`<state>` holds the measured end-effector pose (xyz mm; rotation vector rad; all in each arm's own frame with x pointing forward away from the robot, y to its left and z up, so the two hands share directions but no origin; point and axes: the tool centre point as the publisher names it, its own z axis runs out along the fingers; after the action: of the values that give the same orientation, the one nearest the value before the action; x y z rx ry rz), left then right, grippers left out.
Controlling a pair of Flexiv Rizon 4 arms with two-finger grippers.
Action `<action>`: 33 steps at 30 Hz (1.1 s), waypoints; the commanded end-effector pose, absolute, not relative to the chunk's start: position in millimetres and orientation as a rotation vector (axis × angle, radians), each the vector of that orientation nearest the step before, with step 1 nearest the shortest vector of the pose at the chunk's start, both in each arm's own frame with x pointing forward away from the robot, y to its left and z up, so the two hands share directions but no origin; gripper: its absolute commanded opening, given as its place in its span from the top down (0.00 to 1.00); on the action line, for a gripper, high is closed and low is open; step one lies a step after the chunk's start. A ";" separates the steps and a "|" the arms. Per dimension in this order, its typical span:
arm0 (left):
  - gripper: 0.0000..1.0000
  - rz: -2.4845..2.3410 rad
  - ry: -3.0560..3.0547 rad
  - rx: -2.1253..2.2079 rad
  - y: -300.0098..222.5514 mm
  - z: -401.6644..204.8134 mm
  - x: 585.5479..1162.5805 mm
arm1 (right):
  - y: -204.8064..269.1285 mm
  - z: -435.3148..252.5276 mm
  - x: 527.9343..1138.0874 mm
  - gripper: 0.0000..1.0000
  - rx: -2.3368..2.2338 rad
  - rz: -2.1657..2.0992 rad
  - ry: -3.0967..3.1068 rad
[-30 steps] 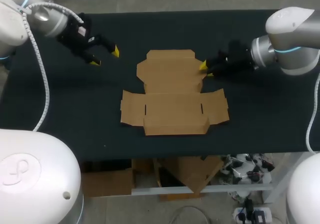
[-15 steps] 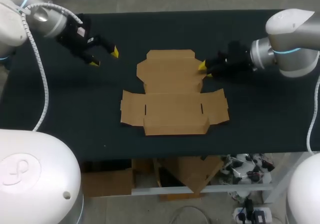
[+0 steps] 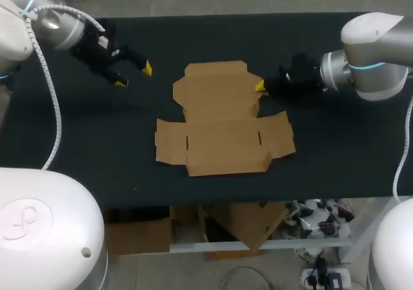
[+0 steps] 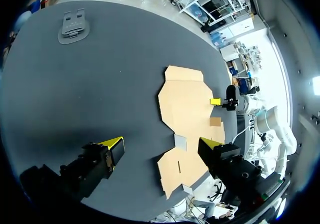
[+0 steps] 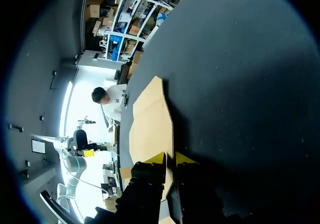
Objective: Assemble the packaging by folding the flat box into shape, placing the metal phone stand inside, and closing the box properly
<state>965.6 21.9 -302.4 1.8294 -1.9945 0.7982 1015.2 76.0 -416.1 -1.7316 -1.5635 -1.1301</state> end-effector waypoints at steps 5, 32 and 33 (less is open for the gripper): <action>0.00 0.792 -1.990 1.805 21.7 -303.8 966.6 | 72.7 -413.6 1010.9 1.00 -1.700 -1.231 -1.580; 0.00 0.980 -2.017 1.579 -2.1 -313.7 968.8 | 53.1 -362.5 1014.9 1.00 -1.468 -1.532 -1.628; 0.00 0.998 -2.007 1.576 -3.0 -313.6 969.5 | 52.5 -360.4 1015.3 1.00 -1.451 -1.539 -1.623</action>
<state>969.5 -3.7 -308.1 1.5841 -2.0205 0.9695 1013.3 58.3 -360.9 -1.5136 -1.6521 -1.5114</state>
